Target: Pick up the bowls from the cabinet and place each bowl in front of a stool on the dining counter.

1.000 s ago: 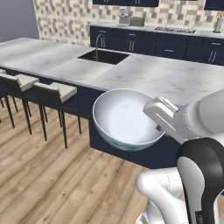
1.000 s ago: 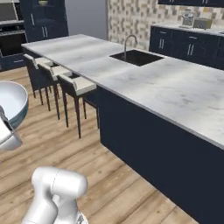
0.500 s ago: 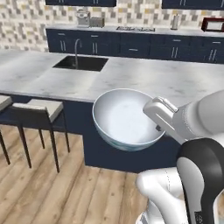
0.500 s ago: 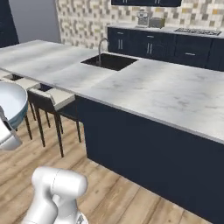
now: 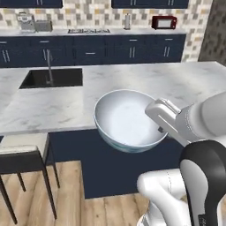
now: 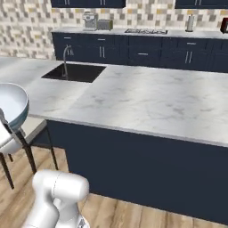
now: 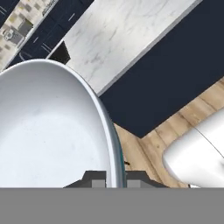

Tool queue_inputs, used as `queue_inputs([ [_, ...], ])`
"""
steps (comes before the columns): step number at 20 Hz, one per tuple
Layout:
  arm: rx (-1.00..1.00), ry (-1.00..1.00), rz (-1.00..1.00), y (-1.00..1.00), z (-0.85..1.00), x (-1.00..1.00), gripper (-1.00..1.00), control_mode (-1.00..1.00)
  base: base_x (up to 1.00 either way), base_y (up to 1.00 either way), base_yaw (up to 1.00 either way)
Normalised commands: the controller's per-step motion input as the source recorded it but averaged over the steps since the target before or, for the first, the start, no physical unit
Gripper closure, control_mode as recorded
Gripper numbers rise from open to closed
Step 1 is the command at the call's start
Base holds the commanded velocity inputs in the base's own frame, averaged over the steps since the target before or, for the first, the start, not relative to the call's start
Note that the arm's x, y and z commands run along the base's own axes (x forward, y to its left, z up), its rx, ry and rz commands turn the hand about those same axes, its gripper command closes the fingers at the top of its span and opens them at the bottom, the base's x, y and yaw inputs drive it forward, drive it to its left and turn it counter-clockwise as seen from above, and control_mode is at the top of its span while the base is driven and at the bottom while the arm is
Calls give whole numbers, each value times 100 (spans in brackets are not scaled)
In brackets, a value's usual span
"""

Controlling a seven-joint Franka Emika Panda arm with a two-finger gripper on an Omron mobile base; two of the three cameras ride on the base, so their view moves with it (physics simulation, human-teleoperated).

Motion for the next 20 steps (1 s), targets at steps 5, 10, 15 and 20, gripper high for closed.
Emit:
queue_inputs([
  [5, 0, 0, 0, 0, 0, 0, 100, 100, 87, 100, -53],
  [10, 0, 0, 0, 0, 0, 0, 100, 100, 9, 17, -7],
  [15, 0, 0, 0, 0, 0, 0, 100, 100, 2, 45, 0],
  [20, 0, 0, 0, 0, 0, 0, 100, 100, 9, 67, 0],
])
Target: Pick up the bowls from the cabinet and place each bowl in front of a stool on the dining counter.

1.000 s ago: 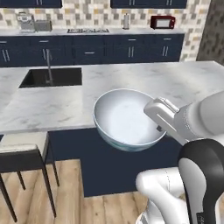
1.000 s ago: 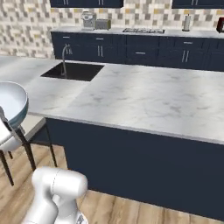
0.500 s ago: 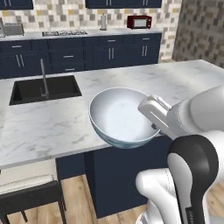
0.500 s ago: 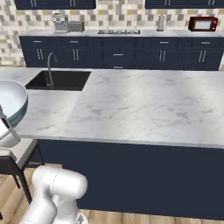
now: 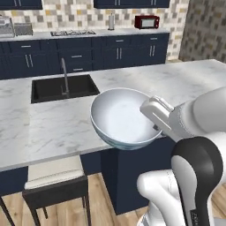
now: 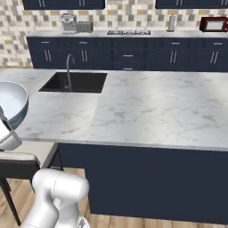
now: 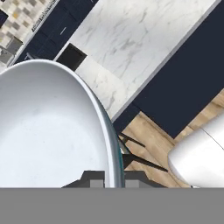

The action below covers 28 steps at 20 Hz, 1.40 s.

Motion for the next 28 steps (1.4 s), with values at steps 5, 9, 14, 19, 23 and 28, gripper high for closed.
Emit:
queue_inputs([
  [5, 0, 0, 0, 0, 0, 0, 100, 100, 32, 0, -4],
  [9, 0, 0, 0, 0, 0, 0, 100, 100, 78, 0, -16],
  [14, 0, 0, 0, 0, 0, 0, 100, 100, 47, 7, -12],
  [19, -1, 5, 0, 22, -1, 18, 100, -100, 7, 10, -2],
  [23, -7, 19, 0, 80, -8, 56, 100, -100, 0, 0, 0],
  [28, 0, 8, 2, 44, -30, 33, 100, -100, 0, 0, 0],
])
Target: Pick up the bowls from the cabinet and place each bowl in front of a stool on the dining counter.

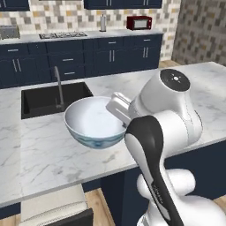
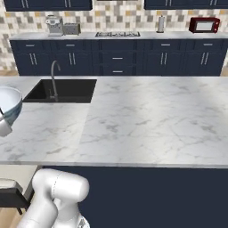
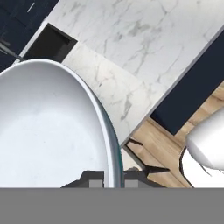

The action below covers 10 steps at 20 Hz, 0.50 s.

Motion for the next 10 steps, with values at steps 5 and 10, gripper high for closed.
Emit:
queue_inputs([
  [5, 0, -1, 2, 28, -59, 50, 100, -100, 0, 0, 0],
  [10, 0, -6, 0, 35, -62, 84, 100, -100, 0, 0, 0],
])
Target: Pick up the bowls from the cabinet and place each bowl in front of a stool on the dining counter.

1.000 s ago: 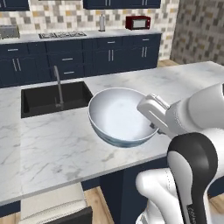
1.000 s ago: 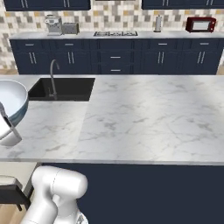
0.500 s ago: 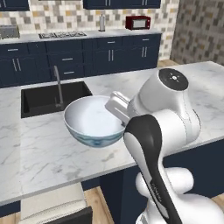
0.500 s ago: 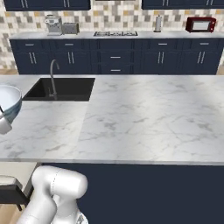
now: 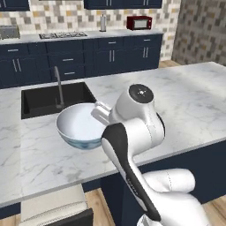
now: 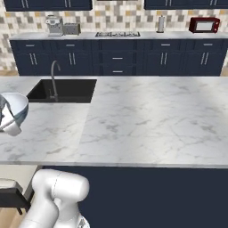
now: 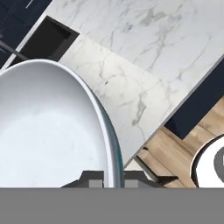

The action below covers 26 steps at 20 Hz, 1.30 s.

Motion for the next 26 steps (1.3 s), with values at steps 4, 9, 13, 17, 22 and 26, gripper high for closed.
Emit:
queue_inputs([
  [4, 2, -4, 0, 54, -53, 98, 100, -100, 0, 0, 0],
  [9, 8, 3, 0, 47, -23, 60, 100, -100, 0, 0, 0],
  [13, -3, 10, 0, 17, -1, 4, 100, -100, 0, 0, 0],
  [17, -18, 26, 3, 78, -21, 10, 100, -100, 0, 0, 0],
  [22, -18, 17, 4, 55, -32, 18, 100, -100, 0, 0, 0],
  [26, -7, 9, 5, 28, -55, 14, 100, -100, 0, 0, 0],
])
